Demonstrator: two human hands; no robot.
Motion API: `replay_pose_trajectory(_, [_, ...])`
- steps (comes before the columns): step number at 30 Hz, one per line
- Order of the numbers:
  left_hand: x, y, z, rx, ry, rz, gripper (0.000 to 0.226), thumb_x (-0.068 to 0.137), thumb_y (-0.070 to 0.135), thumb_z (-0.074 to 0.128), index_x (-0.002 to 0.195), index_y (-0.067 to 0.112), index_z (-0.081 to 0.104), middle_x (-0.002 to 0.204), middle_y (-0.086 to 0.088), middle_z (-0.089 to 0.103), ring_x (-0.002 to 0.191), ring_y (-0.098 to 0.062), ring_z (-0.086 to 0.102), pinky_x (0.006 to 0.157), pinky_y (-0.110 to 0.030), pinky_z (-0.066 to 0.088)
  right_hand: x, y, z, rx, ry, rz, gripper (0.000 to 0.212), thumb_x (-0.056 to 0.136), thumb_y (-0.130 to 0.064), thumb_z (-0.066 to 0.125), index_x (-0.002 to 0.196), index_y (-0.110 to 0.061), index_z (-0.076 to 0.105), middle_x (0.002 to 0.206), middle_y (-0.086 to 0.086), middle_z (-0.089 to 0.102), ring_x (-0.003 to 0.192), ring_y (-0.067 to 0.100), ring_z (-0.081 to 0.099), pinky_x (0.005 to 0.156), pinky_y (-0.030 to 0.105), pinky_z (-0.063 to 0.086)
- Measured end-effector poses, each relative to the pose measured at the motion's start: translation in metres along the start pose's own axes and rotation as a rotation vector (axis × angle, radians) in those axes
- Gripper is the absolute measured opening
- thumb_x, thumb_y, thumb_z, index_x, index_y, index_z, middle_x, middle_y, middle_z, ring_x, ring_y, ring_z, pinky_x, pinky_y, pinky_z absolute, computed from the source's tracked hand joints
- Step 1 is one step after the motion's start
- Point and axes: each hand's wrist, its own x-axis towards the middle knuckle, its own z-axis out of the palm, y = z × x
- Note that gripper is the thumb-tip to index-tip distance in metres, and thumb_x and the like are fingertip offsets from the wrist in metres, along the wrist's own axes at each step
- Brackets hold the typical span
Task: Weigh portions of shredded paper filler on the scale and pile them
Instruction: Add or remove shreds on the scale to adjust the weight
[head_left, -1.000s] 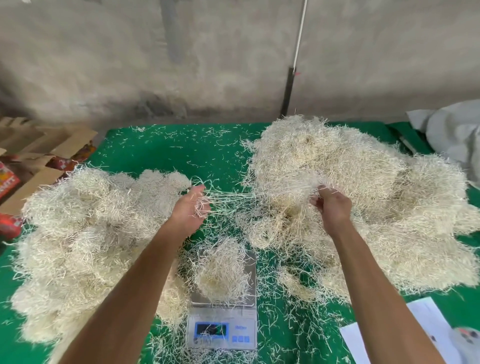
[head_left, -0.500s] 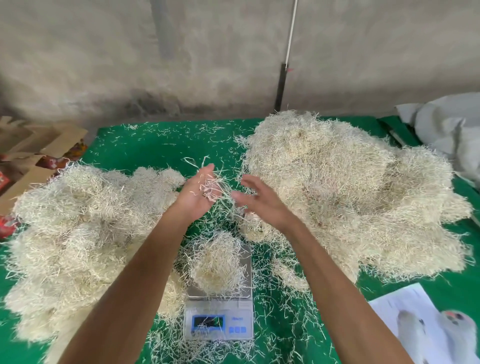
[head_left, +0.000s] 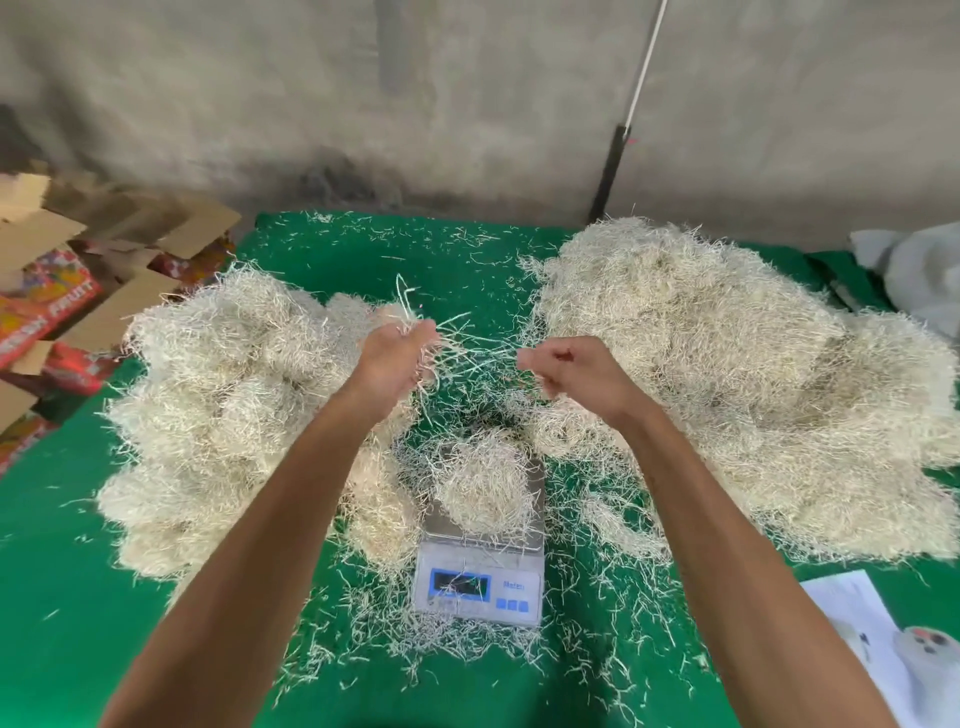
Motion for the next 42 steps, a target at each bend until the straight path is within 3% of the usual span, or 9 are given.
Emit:
replay_pose_trajectory(4, [0.001,-0.041,0.013,0.029,-0.216,0.021,0.07,0.09,0.033,0.073,0.149,0.012,0.04,0.128,-0.011,0.061,0.101,-0.02,0.068,0.074,-0.021,0.059,-0.004,-0.033,0.03,0.035,0.023,-0.12,0.025,0.096,-0.055,0.064,0.085,-0.037,0.076,0.085,-0.014,0.069,0.081,0.004,0.064,0.085,0.035,0.058])
replay_pose_trajectory(11, [0.001,-0.082,0.033,0.083,-0.272,-0.075,0.089,0.079,0.054,0.077,0.148,0.011,0.04,0.141,-0.008,0.054,0.111,-0.023,0.062,0.099,-0.043,0.05,-0.007,0.004,0.053,-0.192,0.07,-0.024,0.036,0.104,-0.052,0.054,0.097,-0.024,0.076,0.116,0.003,0.069,0.106,0.02,0.063,0.105,0.048,0.047])
replay_pose_trajectory(15, [-0.002,-0.115,0.029,0.331,-0.312,-0.06,0.057,0.088,0.049,0.071,0.129,0.012,0.057,0.119,-0.004,0.061,0.093,-0.013,0.058,0.076,-0.024,0.047,-0.027,0.074,0.063,-0.475,-0.034,0.236,0.047,0.109,-0.043,0.046,0.109,-0.005,0.073,0.121,0.016,0.071,0.106,0.03,0.069,0.099,0.039,0.049])
replay_pose_trajectory(20, [-0.009,-0.159,0.011,0.23,-0.25,-0.128,0.07,0.086,0.057,0.07,0.136,0.012,0.051,0.138,-0.007,0.049,0.118,-0.028,0.058,0.103,-0.046,0.049,-0.048,0.118,0.061,-0.564,0.026,0.381,0.041,0.109,-0.028,0.045,0.074,-0.011,0.054,0.073,0.003,0.06,0.064,0.016,0.057,0.073,0.032,0.053])
replay_pose_trajectory(23, [-0.013,-0.178,0.0,0.106,-0.133,-0.168,0.083,0.082,0.07,0.065,0.145,0.018,0.048,0.139,-0.012,0.056,0.113,-0.028,0.064,0.092,-0.049,0.057,-0.053,0.121,0.062,-0.576,0.066,0.37,0.037,0.108,-0.024,0.046,0.073,-0.013,0.054,0.069,0.001,0.06,0.059,0.015,0.056,0.072,0.037,0.06])
replay_pose_trajectory(27, [-0.02,-0.186,-0.005,0.068,-0.07,-0.166,0.072,0.088,0.074,0.053,0.123,0.012,0.062,0.103,-0.007,0.069,0.088,-0.021,0.072,0.068,-0.042,0.064,-0.055,0.122,0.069,-0.494,0.185,0.373,0.03,0.106,-0.022,0.047,0.101,-0.002,0.068,0.099,0.018,0.074,0.089,0.033,0.073,0.081,0.047,0.061])
replay_pose_trajectory(31, [-0.029,-0.184,-0.006,0.196,0.109,-0.085,0.059,0.096,0.064,0.048,0.12,0.013,0.065,0.081,0.003,0.07,0.071,-0.017,0.074,0.053,-0.036,0.061,-0.057,0.125,0.077,-0.46,0.185,0.361,0.025,0.106,-0.021,0.05,0.121,-0.009,0.066,0.114,0.014,0.074,0.092,0.03,0.073,0.071,0.03,0.054])
replay_pose_trajectory(36, [-0.035,-0.178,-0.006,0.22,0.13,0.024,0.035,0.097,0.056,0.053,0.083,0.025,0.061,0.09,-0.018,0.073,0.082,-0.038,0.072,0.063,-0.056,0.06,-0.058,0.127,0.08,-0.437,0.215,0.344,0.03,0.108,-0.03,0.051,0.125,-0.01,0.064,0.122,0.009,0.07,0.101,0.033,0.072,0.075,0.03,0.049])
replay_pose_trajectory(42, [-0.041,-0.175,-0.006,0.198,0.146,0.042,0.04,0.095,0.058,0.057,0.086,0.02,0.065,0.087,-0.014,0.074,0.078,-0.034,0.073,0.062,-0.055,0.061,-0.057,0.127,0.081,-0.459,0.242,0.336,0.023,0.107,-0.022,0.051,0.121,-0.009,0.064,0.125,0.009,0.069,0.103,0.034,0.071,0.07,0.026,0.048])
